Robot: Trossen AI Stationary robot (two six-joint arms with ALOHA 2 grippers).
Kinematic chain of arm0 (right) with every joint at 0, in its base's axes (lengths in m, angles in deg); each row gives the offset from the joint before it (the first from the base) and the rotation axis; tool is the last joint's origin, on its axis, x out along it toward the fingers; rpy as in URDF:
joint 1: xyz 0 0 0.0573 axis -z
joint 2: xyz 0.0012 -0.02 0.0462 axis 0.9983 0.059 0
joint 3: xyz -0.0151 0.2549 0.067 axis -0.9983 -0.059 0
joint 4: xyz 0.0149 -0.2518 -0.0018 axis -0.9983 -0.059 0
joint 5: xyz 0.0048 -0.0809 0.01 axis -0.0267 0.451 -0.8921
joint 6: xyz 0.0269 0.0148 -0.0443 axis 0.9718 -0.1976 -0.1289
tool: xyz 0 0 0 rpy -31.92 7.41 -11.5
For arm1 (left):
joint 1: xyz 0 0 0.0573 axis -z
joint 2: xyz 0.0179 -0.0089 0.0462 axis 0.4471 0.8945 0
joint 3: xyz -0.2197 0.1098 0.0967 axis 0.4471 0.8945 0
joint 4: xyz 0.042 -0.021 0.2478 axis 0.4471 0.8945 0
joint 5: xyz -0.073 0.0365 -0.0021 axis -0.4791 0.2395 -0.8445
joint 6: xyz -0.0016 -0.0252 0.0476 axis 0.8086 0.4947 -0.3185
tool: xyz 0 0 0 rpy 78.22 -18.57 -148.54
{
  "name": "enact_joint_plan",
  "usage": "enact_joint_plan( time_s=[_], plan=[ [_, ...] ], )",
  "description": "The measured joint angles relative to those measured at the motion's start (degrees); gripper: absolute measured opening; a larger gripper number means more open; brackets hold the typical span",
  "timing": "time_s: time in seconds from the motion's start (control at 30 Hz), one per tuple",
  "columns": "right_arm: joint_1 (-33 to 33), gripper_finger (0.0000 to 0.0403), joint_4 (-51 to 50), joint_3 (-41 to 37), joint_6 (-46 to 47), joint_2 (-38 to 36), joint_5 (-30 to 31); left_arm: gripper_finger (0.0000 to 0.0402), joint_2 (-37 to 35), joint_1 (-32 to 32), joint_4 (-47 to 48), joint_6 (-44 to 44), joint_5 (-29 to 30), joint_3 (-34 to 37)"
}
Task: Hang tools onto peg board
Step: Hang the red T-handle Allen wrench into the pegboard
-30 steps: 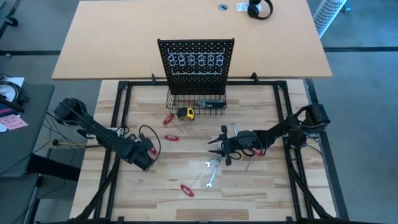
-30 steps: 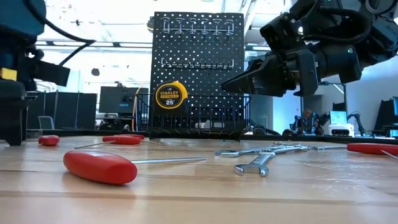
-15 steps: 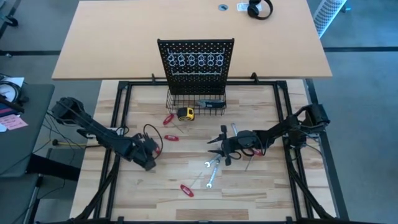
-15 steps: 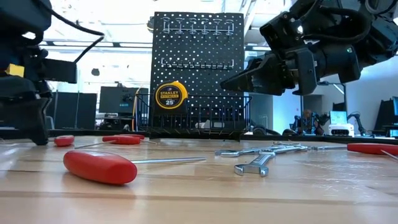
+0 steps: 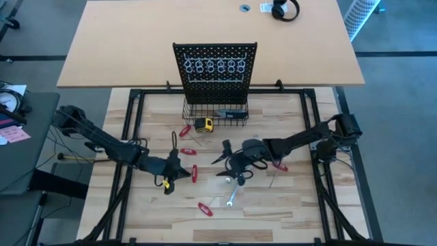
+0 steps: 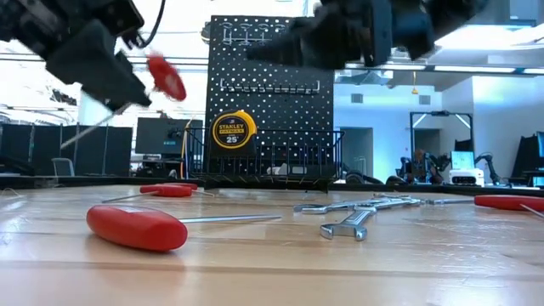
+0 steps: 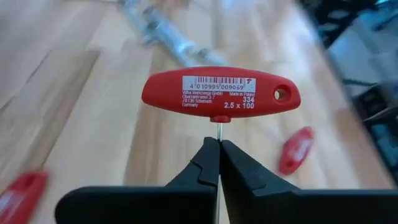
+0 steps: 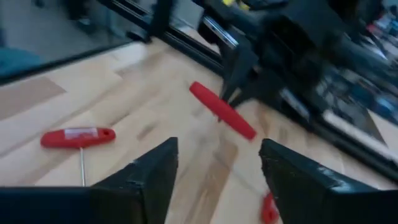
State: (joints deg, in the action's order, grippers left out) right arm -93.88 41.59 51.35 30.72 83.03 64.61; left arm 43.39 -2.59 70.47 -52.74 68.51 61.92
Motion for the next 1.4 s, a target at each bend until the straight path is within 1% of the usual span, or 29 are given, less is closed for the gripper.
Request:
enact_joint_plan(
  time_s=[0.07,0.13,0.27,0.37,0.57,0.67,0.73,0.87,0.93,1.0,1.1,1.13,1.17,1.23,1.27,1.33,1.4],
  plan=[
    [0.6,0.0261,-3.7,3.0,-2.8,0.1,-2.5,0.0,0.0,-0.4,-0.7,-1.4,-0.7,0.0],
    [0.8,0.0269,-4.7,5.8,-6.6,1.6,-4.6,0.0,0.0,-0.7,-1.6,-2.9,-0.8,0.0],
    [0.6,0.0266,-5.2,10.8,-12.2,7.4,-5.1,0.0,0.0,-1.3,-3.4,-4.7,-1.8,0.0],
    [0.7,0.0255,-5.4,14.5,-11.5,11.4,-4.6,0.0,0.0,-1.4,-4.0,-4.7,-2.1,0.0],
    [1.1,0.0212,-5.1,19.2,-10.0,15.7,-4.3,0.0,0.0,-1.4,-4.5,-4.9,-2.3,0.0],
    [1.0,0.0175,-6.2,19.3,-10.0,16.1,-4.1,0.0,0.0,-1.4,-4.5,-4.9,-2.3,0.0],
    [1.1,0.0141,-6.0,19.4,-9.3,15.9,-4.1,0.0,0.0,-1.4,-4.5,-4.9,-2.2,0.0],
    [1.7,0.0064,-6.6,19.4,-5.6,15.8,-4.1,0.0,0.0,-1.3,-3.9,-4.9,1.7,0.0],
    [2.2,0.0062,-7.4,19.4,-4.1,15.8,-3.7,0.0007,0.0,-1.4,-3.4,-5.7,2.9,0.0],
    [2.5,0.0062,-10.5,19.5,-3.0,15.0,-1.2,0.0022,-0.3,-1.4,-2.1,-6.8,3.8,-0.2],
    [3.0,0.0062,-16.2,19.4,-0.9,13.4,3.3,0.0053,-2.3,-1.3,3.9,-9.0,4.9,-1.6],
    [3.2,0.0062,-18.7,19.4,0.2,12.4,4.3,0.0064,-2.7,-1.3,6.4,-10.3,7.4,-2.5],
    [3.4,0.0062,-20.6,19.4,1.4,11.6,4.6,0.0075,-2.8,-0.8,8.6,-11.6,11.1,-3.4],
    [4.0,0.0062,-23.0,19.4,3.6,9.9,5.5,0.0093,-2.4,0.6,10.2,-15.0,17.9,-4.9],
    [4.2,0.0062,-24.2,19.4,4.6,9.3,5.9,0.0101,-1.8,1.1,9.7,-17.3,19.4,-5.7],
    [4.9,0.0062,-25.2,19.4,6.2,8.7,6.2,0.0114,-0.2,1.3,7.8,-20.9,20.0,-7.6],
    [5.2,0.0062,-25.5,19.4,6.7,8.7,6.3,0.0127,1.4,1.1,7.6,-22.1,21.0,-9.3]
  ],
)
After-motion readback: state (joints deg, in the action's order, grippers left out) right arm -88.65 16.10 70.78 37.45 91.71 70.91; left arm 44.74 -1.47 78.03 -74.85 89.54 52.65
